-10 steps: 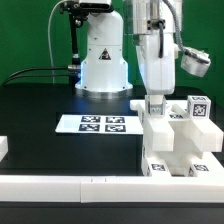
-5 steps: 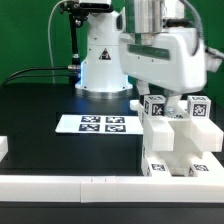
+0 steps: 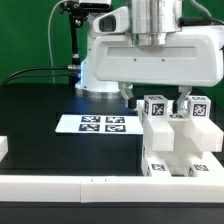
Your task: Assemble chair
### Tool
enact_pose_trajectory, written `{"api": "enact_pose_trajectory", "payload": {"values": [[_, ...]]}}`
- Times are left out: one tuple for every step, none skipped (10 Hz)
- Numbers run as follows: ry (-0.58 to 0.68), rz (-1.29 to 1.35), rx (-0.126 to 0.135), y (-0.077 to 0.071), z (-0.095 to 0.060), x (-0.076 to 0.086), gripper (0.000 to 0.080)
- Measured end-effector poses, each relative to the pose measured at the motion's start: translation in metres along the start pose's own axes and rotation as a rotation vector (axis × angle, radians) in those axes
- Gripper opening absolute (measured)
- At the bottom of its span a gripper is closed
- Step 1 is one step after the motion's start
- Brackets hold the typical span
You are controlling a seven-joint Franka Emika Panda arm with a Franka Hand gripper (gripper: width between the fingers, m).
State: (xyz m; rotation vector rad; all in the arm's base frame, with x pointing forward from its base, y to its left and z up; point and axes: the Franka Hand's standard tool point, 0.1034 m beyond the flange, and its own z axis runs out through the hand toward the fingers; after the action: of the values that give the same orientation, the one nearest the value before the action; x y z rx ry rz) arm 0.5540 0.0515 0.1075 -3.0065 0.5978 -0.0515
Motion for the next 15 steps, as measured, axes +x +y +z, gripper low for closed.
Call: {"api": "enact_pose_trajectory", "payload": {"values": [[0.001, -0.121, -0.001, -0.0017, 0.0005, -0.001, 0.0649], [-0.001, -0.129, 0.001, -0.0024, 0.0016, -0.0018, 0.0649], [-0.001, -0.097, 0.0, -0.002, 0.0017, -0.0017, 0.0556], [-0.001, -0.06, 0.001, -0.0021, 0.0018, -0.0017, 0.0556], [-0.001, -0.003, 0.001, -0.0021, 0.0019, -0.0018, 0.0365], [-0.002, 0.042, 0.0, -0.0019, 0.002, -0.0019, 0.0262], [-0.002, 0.138, 0.0, -0.0018, 0.002, -0.0019, 0.0262], [-0.007, 0.265, -0.003, -0.0027, 0.0011, -0.0016, 0.0262], [-0.003, 0.46, -0.006, -0.0031, 0.0006, -0.0016, 0.0262], [0.006, 0.712, -0.013, -0.0035, -0.0005, -0.0019, 0.0262], [0.017, 0.899, -0.015, -0.0031, 0.0007, -0.0018, 0.0262], [0.017, 1.043, -0.012, -0.0007, 0.0014, -0.0014, 0.0262], [0.017, 1.066, -0.011, -0.0012, 0.0013, -0.0016, 0.0265], [0.016, 1.102, -0.011, -0.0012, 0.0014, -0.0016, 0.0265], [0.015, 1.184, -0.008, -0.0011, 0.0013, -0.0015, 0.0265]]}}
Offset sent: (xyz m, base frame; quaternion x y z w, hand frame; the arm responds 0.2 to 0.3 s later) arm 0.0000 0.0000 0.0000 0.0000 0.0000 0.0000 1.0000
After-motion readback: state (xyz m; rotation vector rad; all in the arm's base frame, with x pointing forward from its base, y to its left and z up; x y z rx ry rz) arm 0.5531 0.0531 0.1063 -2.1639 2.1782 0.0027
